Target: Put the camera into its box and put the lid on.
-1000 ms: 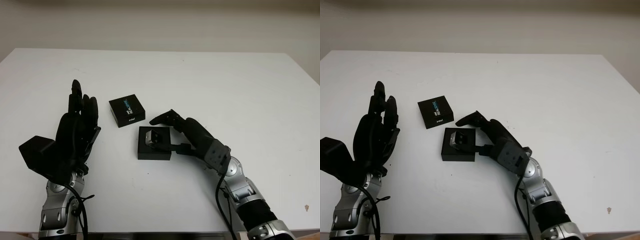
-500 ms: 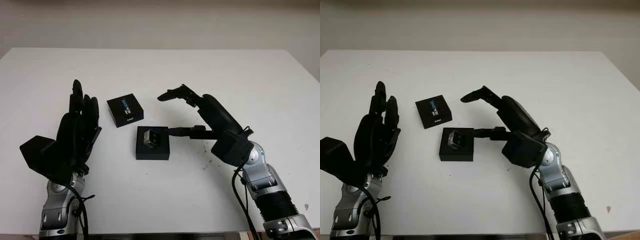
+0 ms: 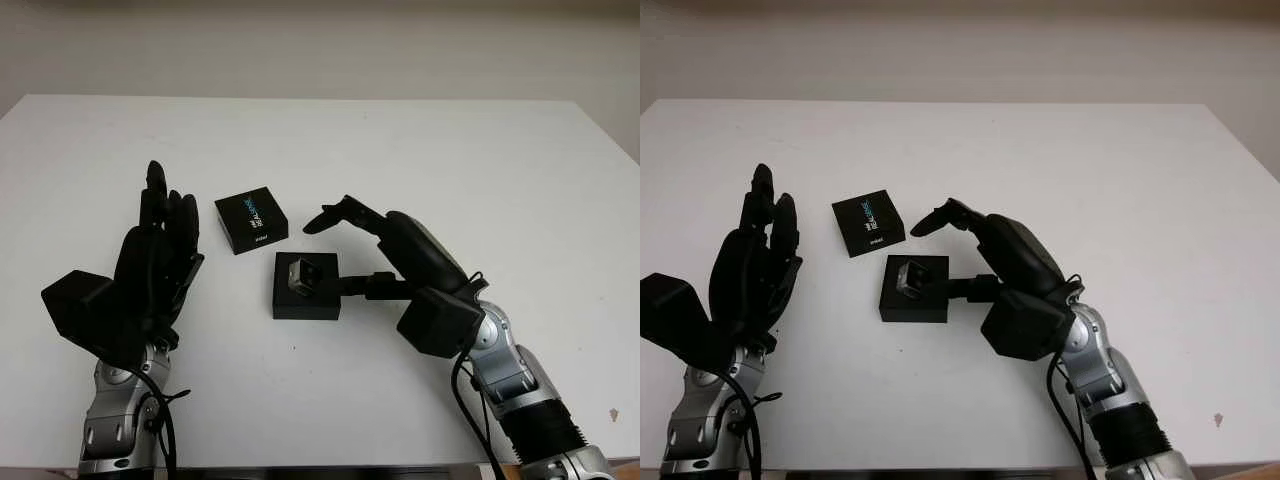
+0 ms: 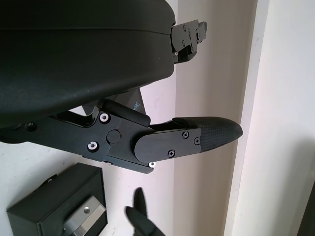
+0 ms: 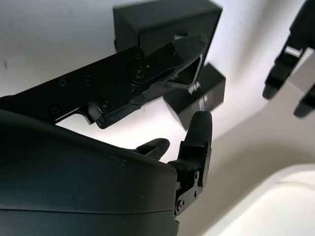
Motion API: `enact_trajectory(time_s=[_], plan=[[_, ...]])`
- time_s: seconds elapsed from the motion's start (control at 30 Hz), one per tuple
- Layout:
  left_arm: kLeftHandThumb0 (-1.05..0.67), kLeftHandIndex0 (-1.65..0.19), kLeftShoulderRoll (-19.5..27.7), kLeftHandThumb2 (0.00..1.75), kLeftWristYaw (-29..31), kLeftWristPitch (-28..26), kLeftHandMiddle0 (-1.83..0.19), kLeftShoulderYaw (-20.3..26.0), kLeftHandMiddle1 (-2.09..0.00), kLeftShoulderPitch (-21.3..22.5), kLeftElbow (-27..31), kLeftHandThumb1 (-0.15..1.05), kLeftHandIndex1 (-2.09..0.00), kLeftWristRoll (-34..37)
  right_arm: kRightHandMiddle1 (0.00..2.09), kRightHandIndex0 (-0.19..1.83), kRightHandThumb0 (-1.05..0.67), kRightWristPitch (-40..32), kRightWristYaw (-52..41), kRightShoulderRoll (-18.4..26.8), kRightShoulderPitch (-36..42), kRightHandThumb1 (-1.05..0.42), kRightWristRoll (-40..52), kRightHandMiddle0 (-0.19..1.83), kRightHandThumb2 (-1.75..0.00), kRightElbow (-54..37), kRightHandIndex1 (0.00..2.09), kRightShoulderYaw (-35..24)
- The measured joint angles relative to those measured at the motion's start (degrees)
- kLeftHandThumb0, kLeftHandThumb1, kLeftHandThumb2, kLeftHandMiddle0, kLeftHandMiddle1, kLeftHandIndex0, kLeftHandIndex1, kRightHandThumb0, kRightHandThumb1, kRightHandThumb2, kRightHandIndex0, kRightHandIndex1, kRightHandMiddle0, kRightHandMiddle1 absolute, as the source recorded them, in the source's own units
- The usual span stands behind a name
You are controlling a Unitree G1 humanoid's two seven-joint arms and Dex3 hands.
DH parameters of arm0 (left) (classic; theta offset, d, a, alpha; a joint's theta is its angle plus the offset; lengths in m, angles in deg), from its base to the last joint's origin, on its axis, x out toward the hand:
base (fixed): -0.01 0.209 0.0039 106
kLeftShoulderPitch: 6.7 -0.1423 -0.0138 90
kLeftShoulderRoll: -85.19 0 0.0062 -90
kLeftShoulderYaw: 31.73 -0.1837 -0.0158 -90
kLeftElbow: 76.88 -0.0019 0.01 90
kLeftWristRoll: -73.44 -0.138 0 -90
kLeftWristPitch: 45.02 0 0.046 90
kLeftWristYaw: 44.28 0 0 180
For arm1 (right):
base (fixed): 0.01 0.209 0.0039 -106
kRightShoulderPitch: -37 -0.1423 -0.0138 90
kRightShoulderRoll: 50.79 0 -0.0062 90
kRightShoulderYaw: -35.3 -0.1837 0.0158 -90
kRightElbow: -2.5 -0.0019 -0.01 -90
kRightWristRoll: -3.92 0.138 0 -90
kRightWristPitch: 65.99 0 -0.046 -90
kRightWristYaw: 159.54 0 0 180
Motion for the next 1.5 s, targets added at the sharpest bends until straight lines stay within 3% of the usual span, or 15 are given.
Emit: enact_trajectory(time_s=[0.97,1.27,1.5], plan=[[-0.67,0.19,-0.34,0.46,-0.19,1.97,0.19,-0.37,0.0,0.09,-1.65,1.05,0.0,-0.35,1.25,0.22,-0.62,-5.35,2.43,-3.76,0.37,-0.9,-0.82,0.1,-0.06,2.71,0.3,2.34],[-0.67,0.19,-0.34,0.46,-0.18,1.96,0.19,-0.36,0.0,0.1,-1.73,1.05,0.0,-0.25,1.24,0.2,-0.59,-15.9,-4.5,-4.28,-0.13,-0.87,5.25,0.08,-0.05,-0.78,0.3,0.85],[-0.67,0.19,-0.34,0.44,-0.22,1.96,0.19,-0.34,0.0,0.11,-1.8,1.05,0.0,-0.24,1.23,0.19,-0.62,-28.77,-12.04,-4.3,-2.28,-0.85,12.16,0.11,-0.05,-5.08,0.3,-1.96]])
